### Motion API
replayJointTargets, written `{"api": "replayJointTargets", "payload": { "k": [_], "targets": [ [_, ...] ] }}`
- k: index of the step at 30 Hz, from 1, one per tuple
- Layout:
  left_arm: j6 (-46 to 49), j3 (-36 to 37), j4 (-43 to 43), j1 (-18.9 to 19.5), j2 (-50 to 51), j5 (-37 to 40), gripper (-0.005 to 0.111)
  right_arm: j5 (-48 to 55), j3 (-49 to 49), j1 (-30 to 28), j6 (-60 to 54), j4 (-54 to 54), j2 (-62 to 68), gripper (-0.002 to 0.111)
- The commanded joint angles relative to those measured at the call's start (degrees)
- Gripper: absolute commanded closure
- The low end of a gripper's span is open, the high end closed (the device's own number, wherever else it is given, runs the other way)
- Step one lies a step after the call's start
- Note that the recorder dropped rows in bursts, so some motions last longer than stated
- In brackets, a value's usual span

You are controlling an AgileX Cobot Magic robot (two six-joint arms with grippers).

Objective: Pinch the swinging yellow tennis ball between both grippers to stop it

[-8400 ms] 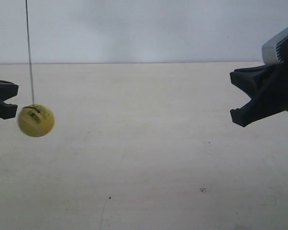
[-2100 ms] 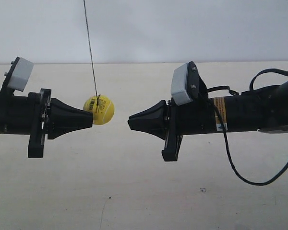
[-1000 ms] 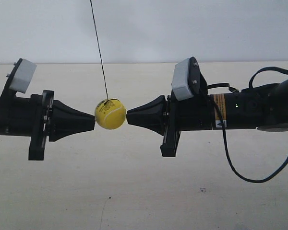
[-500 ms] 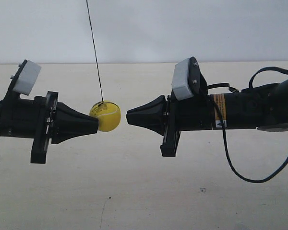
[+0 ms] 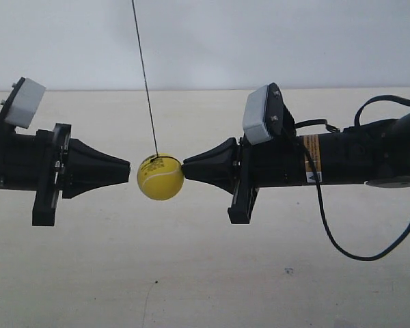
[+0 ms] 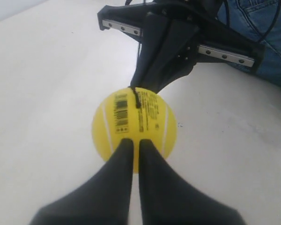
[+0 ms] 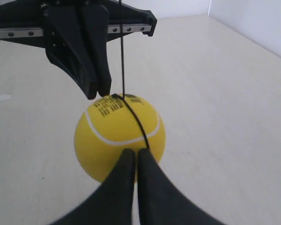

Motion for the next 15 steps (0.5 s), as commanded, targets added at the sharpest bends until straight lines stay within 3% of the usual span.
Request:
{"api": "replayJointTargets", "payload": {
  "k": [1, 15],
  "targets": [
    [-0.5, -0.3, 0.2, 0.4, -0.5, -0.6, 0.102, 0.3, -0.3, 0.1, 0.0, 0.2, 0.1, 0.108],
    [0.4, -0.3, -1.5, 0.4, 0.2, -0.6, 0.102, 0.5, -0.3, 0.1, -0.3, 0.6, 0.1, 0.108]
  ]
}}
